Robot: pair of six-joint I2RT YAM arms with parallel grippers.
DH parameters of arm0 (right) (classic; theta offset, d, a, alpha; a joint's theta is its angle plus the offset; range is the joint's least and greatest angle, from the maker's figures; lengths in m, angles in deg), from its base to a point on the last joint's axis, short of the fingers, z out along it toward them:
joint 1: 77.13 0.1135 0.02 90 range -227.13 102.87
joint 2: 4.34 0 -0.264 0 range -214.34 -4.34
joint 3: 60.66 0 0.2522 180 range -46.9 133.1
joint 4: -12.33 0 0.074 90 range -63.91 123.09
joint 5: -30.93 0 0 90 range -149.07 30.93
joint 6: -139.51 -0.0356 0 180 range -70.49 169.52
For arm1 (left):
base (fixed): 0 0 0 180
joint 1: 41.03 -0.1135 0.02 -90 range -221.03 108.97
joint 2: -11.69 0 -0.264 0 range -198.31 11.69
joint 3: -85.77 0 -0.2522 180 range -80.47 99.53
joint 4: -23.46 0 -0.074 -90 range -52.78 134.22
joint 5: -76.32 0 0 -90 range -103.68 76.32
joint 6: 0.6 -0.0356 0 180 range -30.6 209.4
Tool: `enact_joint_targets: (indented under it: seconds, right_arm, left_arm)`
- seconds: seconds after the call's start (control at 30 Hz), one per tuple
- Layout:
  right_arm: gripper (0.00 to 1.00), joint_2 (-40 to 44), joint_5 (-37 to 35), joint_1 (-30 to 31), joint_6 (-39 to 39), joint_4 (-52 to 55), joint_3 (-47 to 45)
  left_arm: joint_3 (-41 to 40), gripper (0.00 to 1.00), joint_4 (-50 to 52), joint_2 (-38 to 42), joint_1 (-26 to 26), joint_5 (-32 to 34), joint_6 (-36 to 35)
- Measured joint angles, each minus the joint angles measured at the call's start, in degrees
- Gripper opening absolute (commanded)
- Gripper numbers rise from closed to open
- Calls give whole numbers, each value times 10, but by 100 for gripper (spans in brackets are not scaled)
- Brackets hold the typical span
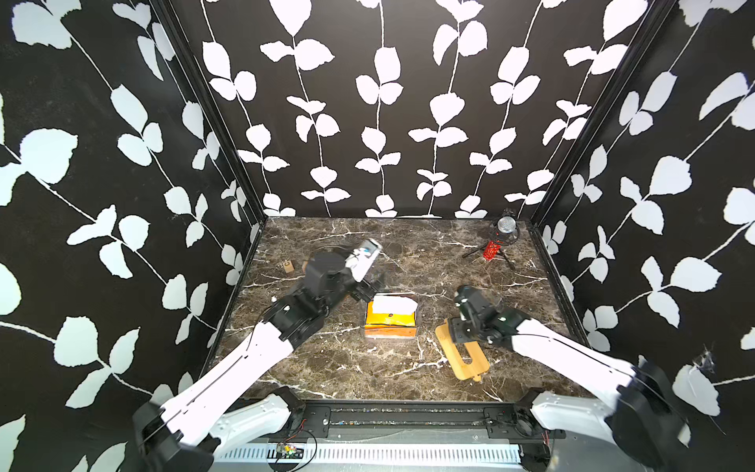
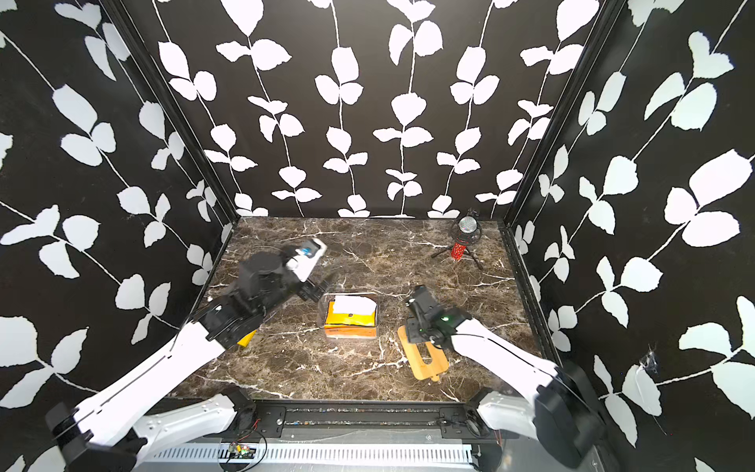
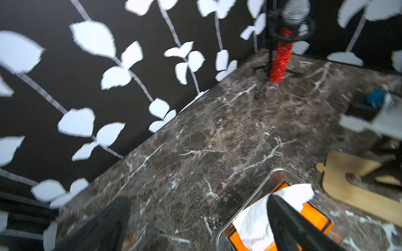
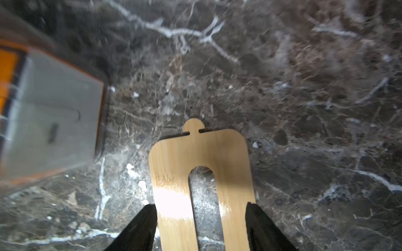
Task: Put the tissue paper into the tissue box
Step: Pick up the box lid from the center of the board.
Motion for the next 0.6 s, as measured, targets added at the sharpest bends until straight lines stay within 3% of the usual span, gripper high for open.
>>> enact_joint_targets:
  seconds: [0.23,0.6]
  right_arm:
    - [65,-111,-13,41,9,-11,39]
    - [56,-123,-28,44,1,-4,41]
  left_arm:
    - [-71,98,33,40,-49,40,108]
    - [-87,99,42,35,-49,36,156]
